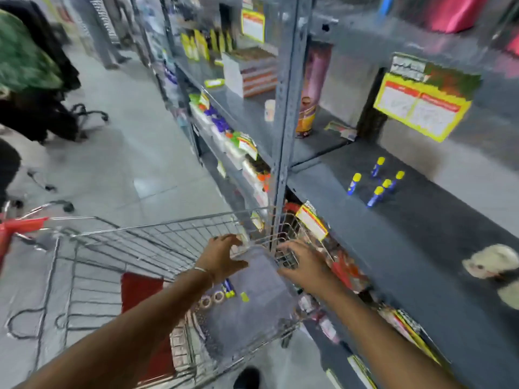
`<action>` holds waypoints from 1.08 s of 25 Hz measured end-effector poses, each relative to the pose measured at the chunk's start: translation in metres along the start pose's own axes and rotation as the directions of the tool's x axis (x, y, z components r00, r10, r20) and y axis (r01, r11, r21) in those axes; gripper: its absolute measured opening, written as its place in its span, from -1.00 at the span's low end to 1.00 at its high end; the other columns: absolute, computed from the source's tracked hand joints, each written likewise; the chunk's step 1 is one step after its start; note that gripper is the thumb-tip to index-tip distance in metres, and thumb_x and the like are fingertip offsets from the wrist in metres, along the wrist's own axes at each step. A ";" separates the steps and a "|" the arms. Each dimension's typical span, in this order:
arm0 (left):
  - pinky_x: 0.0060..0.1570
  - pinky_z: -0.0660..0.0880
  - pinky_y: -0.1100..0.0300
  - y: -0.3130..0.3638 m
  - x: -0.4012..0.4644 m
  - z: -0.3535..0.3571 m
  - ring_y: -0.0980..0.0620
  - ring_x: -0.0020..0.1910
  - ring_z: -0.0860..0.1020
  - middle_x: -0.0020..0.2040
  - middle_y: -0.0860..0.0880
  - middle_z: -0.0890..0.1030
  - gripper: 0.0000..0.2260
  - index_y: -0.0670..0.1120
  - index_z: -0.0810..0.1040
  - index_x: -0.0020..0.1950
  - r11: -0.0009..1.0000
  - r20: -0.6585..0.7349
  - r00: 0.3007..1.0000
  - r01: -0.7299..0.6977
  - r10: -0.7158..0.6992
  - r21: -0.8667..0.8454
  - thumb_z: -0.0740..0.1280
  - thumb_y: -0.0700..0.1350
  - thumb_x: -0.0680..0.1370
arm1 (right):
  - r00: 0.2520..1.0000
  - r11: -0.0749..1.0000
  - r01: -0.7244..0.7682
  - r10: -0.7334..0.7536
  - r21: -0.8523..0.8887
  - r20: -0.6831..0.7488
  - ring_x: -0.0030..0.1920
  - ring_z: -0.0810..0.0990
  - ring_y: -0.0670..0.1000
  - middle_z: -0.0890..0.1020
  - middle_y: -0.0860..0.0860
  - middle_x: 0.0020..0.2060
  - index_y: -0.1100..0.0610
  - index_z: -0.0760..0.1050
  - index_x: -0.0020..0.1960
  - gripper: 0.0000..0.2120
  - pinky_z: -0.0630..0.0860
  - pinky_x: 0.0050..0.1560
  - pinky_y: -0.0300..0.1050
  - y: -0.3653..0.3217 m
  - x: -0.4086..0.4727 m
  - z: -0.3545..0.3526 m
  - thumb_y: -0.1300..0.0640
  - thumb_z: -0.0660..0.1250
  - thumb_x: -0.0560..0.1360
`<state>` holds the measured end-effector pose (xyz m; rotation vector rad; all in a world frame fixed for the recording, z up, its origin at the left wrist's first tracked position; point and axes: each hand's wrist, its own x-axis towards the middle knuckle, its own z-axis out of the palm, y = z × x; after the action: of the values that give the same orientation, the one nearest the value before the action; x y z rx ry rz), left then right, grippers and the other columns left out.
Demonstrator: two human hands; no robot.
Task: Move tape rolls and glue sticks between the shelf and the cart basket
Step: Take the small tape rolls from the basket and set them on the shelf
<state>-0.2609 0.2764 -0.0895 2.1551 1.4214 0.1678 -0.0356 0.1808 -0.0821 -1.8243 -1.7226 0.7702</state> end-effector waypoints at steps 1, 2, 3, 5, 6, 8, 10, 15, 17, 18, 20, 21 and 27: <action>0.20 0.39 0.14 -0.027 -0.001 0.003 -0.13 0.20 0.55 0.18 -0.13 0.61 -0.52 -0.12 0.59 0.14 0.997 0.026 0.997 0.072 -0.072 -0.012 0.54 0.07 0.31 | 0.997 1.000 -0.017 0.018 -0.009 0.070 0.21 0.54 0.02 0.59 0.06 0.19 0.10 0.54 0.22 -0.53 0.44 0.21 -0.18 0.000 0.019 0.023 0.13 0.54 0.33; 0.16 0.40 0.15 -0.051 -0.001 0.008 -0.14 0.19 0.56 0.16 -0.15 0.62 -0.55 -0.13 0.59 0.15 0.991 0.050 0.990 0.131 -0.130 -0.024 0.55 0.00 0.33 | 0.991 0.999 -0.035 0.038 -0.027 0.130 0.21 0.54 0.05 0.58 0.07 0.20 0.11 0.55 0.22 -0.55 0.45 0.17 -0.18 0.000 0.034 0.045 0.14 0.53 0.35; 0.15 0.41 0.15 -0.073 -0.001 0.016 -0.15 0.18 0.56 0.15 -0.17 0.62 -0.57 -0.14 0.58 0.17 0.981 0.075 0.979 0.193 -0.190 -0.031 0.54 -0.04 0.35 | 0.980 0.998 -0.042 0.051 -0.047 0.190 0.23 0.54 0.06 0.57 0.08 0.22 0.10 0.55 0.22 -0.56 0.45 0.15 -0.18 0.004 0.049 0.068 0.14 0.51 0.36; 0.17 0.41 0.14 -0.113 0.001 0.037 -0.16 0.21 0.53 0.19 -0.18 0.60 -0.57 -0.13 0.56 0.22 0.957 0.118 0.951 0.290 -0.287 -0.003 0.51 -0.05 0.38 | 0.944 0.996 -0.048 0.068 -0.068 0.324 0.24 0.54 0.09 0.59 0.09 0.23 0.08 0.56 0.21 -0.57 0.51 0.16 -0.07 0.011 0.075 0.113 0.08 0.48 0.35; 0.18 0.41 0.14 -0.127 0.001 0.047 -0.15 0.22 0.52 0.21 -0.17 0.59 -0.56 -0.12 0.55 0.23 0.947 0.134 0.938 0.322 -0.321 0.011 0.49 -0.04 0.39 | 0.923 0.996 -0.037 0.067 -0.085 0.378 0.20 0.57 0.12 0.62 0.11 0.18 0.08 0.58 0.19 -0.57 0.54 0.14 0.01 0.015 0.085 0.132 0.03 0.46 0.34; 0.11 0.46 0.11 -0.164 0.005 0.076 -0.17 0.18 0.54 0.18 -0.18 0.60 -0.61 -0.12 0.54 0.20 0.924 0.180 0.907 0.382 -0.380 0.025 0.44 -0.03 0.42 | 0.880 0.992 0.025 0.039 -0.128 0.474 0.03 0.63 0.18 0.67 0.16 0.01 0.11 0.61 0.08 -0.63 0.58 -0.01 0.08 0.022 0.108 0.180 -0.01 0.43 0.32; 0.01 0.46 0.08 -0.185 0.009 0.099 -0.20 0.11 0.56 0.10 -0.21 0.62 -0.69 -0.14 0.54 0.12 0.914 0.214 0.891 0.404 -0.400 0.027 0.40 -0.04 0.44 | 0.845 0.972 0.086 0.045 -0.218 0.533 -0.11 0.60 0.18 0.66 0.18 -0.09 0.11 0.62 0.01 -0.72 0.51 -0.18 -0.01 0.029 0.120 0.217 0.03 0.43 0.33; -0.04 0.55 0.03 -0.227 0.021 0.161 -0.23 0.05 0.60 0.05 -0.22 0.62 -0.78 -0.14 0.55 0.04 0.886 0.253 0.856 0.465 -0.450 0.002 0.32 -0.23 0.41 | 0.806 0.885 0.266 0.014 -0.382 0.592 0.14 0.54 0.16 0.63 0.08 0.03 0.04 0.56 -0.04 -0.77 0.47 0.06 0.07 0.058 0.129 0.307 0.12 0.41 0.30; 0.10 0.51 0.01 -0.234 0.029 0.181 -0.21 0.14 0.54 0.14 -0.23 0.56 -0.75 -0.19 0.56 0.12 0.902 0.276 0.864 0.431 -0.422 0.028 0.28 -0.28 0.45 | 0.804 0.841 0.304 0.025 -0.447 0.594 0.26 0.45 0.15 0.56 0.08 0.18 0.05 0.52 0.09 -0.69 0.34 0.22 0.15 0.069 0.133 0.325 0.13 0.40 0.36; 0.16 0.46 0.01 -0.234 0.032 0.189 -0.20 0.19 0.51 0.20 -0.22 0.53 -0.72 -0.21 0.54 0.18 0.909 0.287 0.865 0.412 -0.411 0.059 0.26 -0.28 0.48 | 0.798 0.809 0.322 0.047 -0.492 0.601 0.31 0.40 0.14 0.52 0.07 0.24 0.05 0.48 0.17 -0.66 0.27 0.28 0.19 0.072 0.136 0.331 0.12 0.39 0.40; 0.19 0.44 -0.01 -0.235 0.037 0.206 -0.22 0.20 0.49 0.22 -0.21 0.48 -0.71 -0.22 0.46 0.25 0.898 0.275 0.856 0.430 -0.437 0.088 0.22 -0.29 0.53 | 0.790 0.751 0.365 0.064 -0.551 0.609 0.38 0.30 0.11 0.45 0.03 0.31 0.04 0.43 0.26 -0.61 0.16 0.37 0.27 0.081 0.139 0.343 0.12 0.38 0.45; 0.16 0.46 -0.03 -0.236 0.038 0.214 -0.23 0.17 0.51 0.20 -0.21 0.48 -0.72 -0.22 0.44 0.25 0.893 0.256 0.857 0.440 -0.448 0.093 0.22 -0.28 0.54 | 0.791 0.745 0.367 0.066 -0.558 0.608 0.38 0.28 0.11 0.45 0.01 0.30 0.02 0.43 0.27 -0.61 0.12 0.39 0.30 0.085 0.141 0.350 0.12 0.38 0.47; 0.10 0.51 -0.05 -0.239 0.043 0.221 -0.22 0.10 0.51 0.14 -0.21 0.49 -0.74 -0.21 0.48 0.19 0.898 0.192 0.877 0.435 -0.439 0.068 0.23 -0.25 0.51 | 0.812 0.777 0.341 0.040 -0.530 0.582 0.38 0.26 0.09 0.45 -0.02 0.31 0.03 0.46 0.27 -0.64 0.08 0.39 0.26 0.083 0.141 0.349 0.10 0.37 0.49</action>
<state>-0.3501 0.3015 -0.4043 1.7486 1.7461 -0.2334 -0.2185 0.3101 -0.3957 -1.9080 -2.7603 0.7857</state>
